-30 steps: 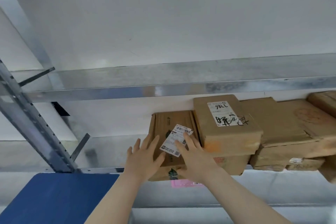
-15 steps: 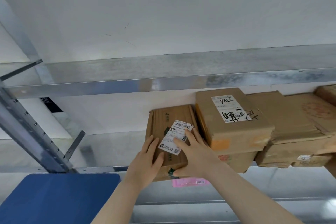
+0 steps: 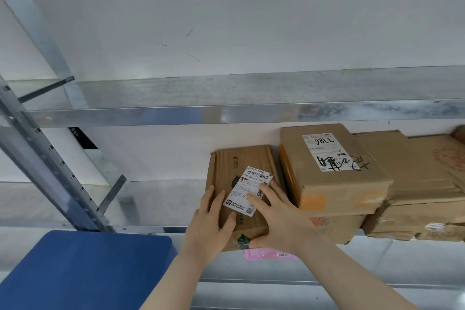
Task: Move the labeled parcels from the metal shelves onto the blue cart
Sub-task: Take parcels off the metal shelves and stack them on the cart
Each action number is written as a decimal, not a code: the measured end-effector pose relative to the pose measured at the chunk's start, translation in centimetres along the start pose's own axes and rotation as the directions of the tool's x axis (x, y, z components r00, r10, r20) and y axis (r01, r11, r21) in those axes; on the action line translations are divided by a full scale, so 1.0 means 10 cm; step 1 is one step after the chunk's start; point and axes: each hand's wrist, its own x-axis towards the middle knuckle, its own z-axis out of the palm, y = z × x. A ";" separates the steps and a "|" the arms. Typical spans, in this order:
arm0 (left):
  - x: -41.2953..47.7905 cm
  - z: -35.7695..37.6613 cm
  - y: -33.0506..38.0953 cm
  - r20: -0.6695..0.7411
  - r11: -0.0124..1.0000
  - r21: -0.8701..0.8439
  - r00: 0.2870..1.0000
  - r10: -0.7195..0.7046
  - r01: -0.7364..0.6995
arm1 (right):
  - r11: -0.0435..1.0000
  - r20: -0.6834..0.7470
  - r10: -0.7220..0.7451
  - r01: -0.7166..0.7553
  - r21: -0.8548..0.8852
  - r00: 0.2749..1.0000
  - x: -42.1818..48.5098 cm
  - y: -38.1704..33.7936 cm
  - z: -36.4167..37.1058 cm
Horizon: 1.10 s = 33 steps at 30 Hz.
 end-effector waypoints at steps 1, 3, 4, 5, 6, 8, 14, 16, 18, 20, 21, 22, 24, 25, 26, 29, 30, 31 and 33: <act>-0.01 0.00 0.00 -0.004 1.000 0.000 1.000 -0.004 0.004 | 1.000 -0.007 -0.003 0.003 -0.001 1.000 -0.01 -0.01 0.00; -0.03 -0.01 0.01 -0.013 1.000 0.006 1.000 -0.010 0.010 | 1.000 -0.014 -0.015 0.015 -0.006 1.000 -0.01 -0.02 0.01; -0.04 -0.03 0.01 -0.021 1.000 0.012 1.000 -0.013 0.013 | 1.000 -0.015 -0.022 0.022 -0.007 1.000 -0.02 -0.03 0.01; -0.06 -0.05 0.01 -0.031 1.000 0.020 0.999 -0.016 0.016 | 1.000 -0.017 -0.030 0.030 -0.006 0.999 -0.02 -0.05 0.00; -0.09 -0.09 0.01 -0.045 0.999 0.027 0.999 -0.019 0.020 | 0.999 -0.019 -0.040 0.040 -0.005 0.999 -0.02 -0.07 -0.01; -0.18 -0.19 0.01 -0.073 0.998 0.043 0.997 -0.031 0.035 | 0.998 -0.027 -0.069 0.069 -0.004 0.997 -0.02 -0.15 -0.02; -0.87 -0.74 -0.02 -0.226 0.976 0.107 0.961 -0.160 0.188 | 0.968 0.008 -0.246 0.245 0.049 0.969 -0.07 -0.73 -0.11; -1.26 -0.97 -0.06 -0.318 0.953 0.108 0.918 -0.235 0.281 | 0.935 0.021 -0.350 0.348 0.074 0.936 -0.08 -1.07 -0.11; -1.73 -1.16 -0.12 -0.408 0.918 0.088 0.854 -0.322 0.388 | 0.877 0.039 -0.475 0.470 0.097 0.879 -0.12 -1.45 -0.06; -2.28 -1.27 -0.21 -0.485 0.863 0.059 0.770 -0.415 0.502 | 0.794 0.049 -0.604 0.595 0.123 0.796 -0.20 -1.89 0.06; -2.59 -1.32 -0.26 -0.518 0.828 0.046 0.722 -0.459 0.560 | 0.745 0.047 -0.663 0.652 0.138 0.747 -0.28 -2.11 0.14; -2.90 -1.35 -0.31 -0.548 0.787 0.034 0.670 -0.500 0.616 | 0.695 0.046 -0.715 0.702 0.156 0.698 -0.38 -2.35 0.24; -3.55 -1.38 -0.39 -0.594 0.697 -0.004 0.559 -0.579 0.718 | 0.588 0.048 -0.806 0.786 0.192 0.590 -0.65 -2.82 0.44; -3.83 -1.37 -0.41 -0.604 0.656 -0.027 0.510 -0.612 0.754 | 0.546 0.053 -0.835 0.810 0.214 0.548 -0.79 -3.01 0.53; -4.11 -1.36 -0.41 -0.613 0.615 -0.050 0.462 -0.641 0.787 | 0.504 0.063 -0.861 0.830 0.240 0.504 -0.94 -3.20 0.60; -5.03 -1.33 -0.36 -0.657 0.480 -0.115 0.296 -0.693 0.869 | 0.350 0.108 -0.937 0.884 0.311 0.333 -1.47 -3.85 0.79; -5.31 -1.33 -0.34 -0.667 0.443 -0.139 0.247 -0.703 0.886 | 0.303 0.115 -0.953 0.895 0.328 0.281 -1.64 -4.04 0.84; -5.56 -1.32 -0.33 -0.675 0.412 -0.166 0.202 -0.710 0.896 | 0.260 0.118 -0.965 0.902 0.344 0.233 -1.81 -4.22 0.89; -6.03 -1.33 -0.32 -0.678 0.372 -0.215 0.136 -0.723 0.903 | 0.192 0.125 -0.980 0.907 0.375 0.156 -2.12 -4.55 1.00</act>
